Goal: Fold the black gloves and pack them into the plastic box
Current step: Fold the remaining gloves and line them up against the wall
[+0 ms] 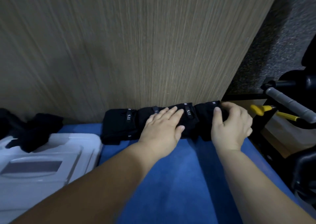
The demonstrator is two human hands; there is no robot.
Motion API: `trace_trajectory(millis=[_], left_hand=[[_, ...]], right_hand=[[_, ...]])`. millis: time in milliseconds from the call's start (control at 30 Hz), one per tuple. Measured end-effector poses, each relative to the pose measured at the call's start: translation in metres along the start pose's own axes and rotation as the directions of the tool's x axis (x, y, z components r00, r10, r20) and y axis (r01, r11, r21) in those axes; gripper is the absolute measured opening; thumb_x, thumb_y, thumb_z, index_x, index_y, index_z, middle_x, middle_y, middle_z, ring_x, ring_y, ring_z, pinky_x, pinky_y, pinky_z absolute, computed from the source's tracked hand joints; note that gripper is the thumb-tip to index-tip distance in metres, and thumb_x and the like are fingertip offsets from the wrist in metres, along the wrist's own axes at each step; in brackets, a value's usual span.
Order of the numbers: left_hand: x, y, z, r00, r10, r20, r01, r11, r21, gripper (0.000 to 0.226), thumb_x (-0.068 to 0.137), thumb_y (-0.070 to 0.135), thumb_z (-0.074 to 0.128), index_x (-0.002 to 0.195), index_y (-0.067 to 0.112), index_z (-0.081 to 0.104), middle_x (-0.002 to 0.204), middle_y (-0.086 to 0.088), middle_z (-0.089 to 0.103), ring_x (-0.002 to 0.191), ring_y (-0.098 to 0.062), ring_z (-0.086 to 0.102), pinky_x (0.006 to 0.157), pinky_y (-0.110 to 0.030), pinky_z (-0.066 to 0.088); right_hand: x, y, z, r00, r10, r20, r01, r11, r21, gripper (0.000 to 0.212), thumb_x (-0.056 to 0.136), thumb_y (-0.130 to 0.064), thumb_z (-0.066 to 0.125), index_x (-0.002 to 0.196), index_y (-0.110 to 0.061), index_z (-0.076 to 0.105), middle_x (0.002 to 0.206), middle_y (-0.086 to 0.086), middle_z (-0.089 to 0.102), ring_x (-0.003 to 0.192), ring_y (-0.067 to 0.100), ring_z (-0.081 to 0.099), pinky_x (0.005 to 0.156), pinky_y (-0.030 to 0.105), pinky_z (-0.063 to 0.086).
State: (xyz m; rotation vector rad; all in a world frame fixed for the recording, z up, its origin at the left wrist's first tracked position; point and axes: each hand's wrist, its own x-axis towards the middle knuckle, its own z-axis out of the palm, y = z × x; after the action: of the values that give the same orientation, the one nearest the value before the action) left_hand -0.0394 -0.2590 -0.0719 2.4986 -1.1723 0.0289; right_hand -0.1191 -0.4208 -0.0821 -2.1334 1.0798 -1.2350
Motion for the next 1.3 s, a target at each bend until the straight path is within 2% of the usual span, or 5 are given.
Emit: trace_trajectory(millis=[233, 567, 867, 1033, 1300], left_hand=[[-0.092, -0.076, -0.056, 0.957, -0.245, -0.154, 0.255, 0.966, 0.043, 0.043, 0.098, 0.047, 0.034, 0.139, 0.035, 0.04, 0.144, 0.02, 0.038, 0.133, -0.01, 0.025, 0.104, -0.032, 0.023], [-0.208, -0.2, -0.094, 0.674, -0.675, -0.3, 0.652, 0.735, -0.186, 0.039, 0.095, 0.03, 0.05, 0.133, 0.02, 0.052, 0.129, -0.002, 0.059, 0.125, -0.026, 0.037, 0.1, -0.038, 0.032], [-0.201, -0.249, -0.098, 0.678, -0.728, -0.099, 0.619, 0.639, -0.457, 0.05, 0.098, 0.034, 0.045, 0.146, 0.024, 0.035, 0.138, -0.01, 0.047, 0.123, -0.032, 0.046, 0.1, -0.049, 0.043], [-0.201, -0.256, -0.102, 0.755, -0.654, -0.057, 0.563, 0.69, -0.455, 0.046, 0.1, 0.03, 0.042, 0.145, 0.03, 0.036, 0.131, -0.006, 0.054, 0.117, -0.031, 0.05, 0.098, -0.046, 0.044], [-0.201, -0.239, -0.104, 0.807, -0.583, -0.092, 0.455, 0.713, -0.534, 0.031, 0.095, 0.034, 0.053, 0.125, 0.031, 0.057, 0.122, 0.009, 0.056, 0.11, -0.01, 0.052, 0.09, -0.024, 0.042]], right_hand=[[-0.067, -0.077, 0.009, 0.914, -0.387, 0.121, 0.349, 0.903, 0.249, 0.01, 0.082, -0.025, 0.057, 0.09, -0.021, 0.061, 0.085, -0.015, 0.053, 0.092, 0.019, 0.05, 0.081, 0.023, 0.033], [-0.208, -0.197, 0.077, 0.583, -0.58, 0.569, 0.228, 0.789, 0.571, 0.019, 0.086, -0.013, 0.062, 0.103, -0.02, 0.063, 0.09, -0.017, 0.052, 0.079, 0.0, 0.054, 0.075, 0.016, 0.044], [-0.238, -0.257, 0.137, 0.46, -0.414, 0.785, 0.052, 0.896, 0.442, 0.052, 0.09, -0.028, 0.063, 0.138, -0.03, 0.044, 0.124, -0.012, 0.035, 0.107, 0.007, 0.053, 0.096, 0.025, 0.042], [-0.236, -0.264, 0.147, 0.425, -0.44, 0.791, 0.097, 0.891, 0.443, 0.018, 0.087, -0.014, 0.065, 0.1, -0.026, 0.06, 0.112, -0.005, 0.048, 0.084, -0.001, 0.051, 0.073, 0.005, 0.036], [-0.223, -0.238, 0.104, 0.419, -0.406, 0.812, -0.116, 0.863, 0.491, 0.011, 0.081, -0.024, 0.066, 0.079, -0.022, 0.055, 0.07, -0.004, 0.057, 0.06, 0.008, 0.052, 0.065, 0.03, 0.044]])
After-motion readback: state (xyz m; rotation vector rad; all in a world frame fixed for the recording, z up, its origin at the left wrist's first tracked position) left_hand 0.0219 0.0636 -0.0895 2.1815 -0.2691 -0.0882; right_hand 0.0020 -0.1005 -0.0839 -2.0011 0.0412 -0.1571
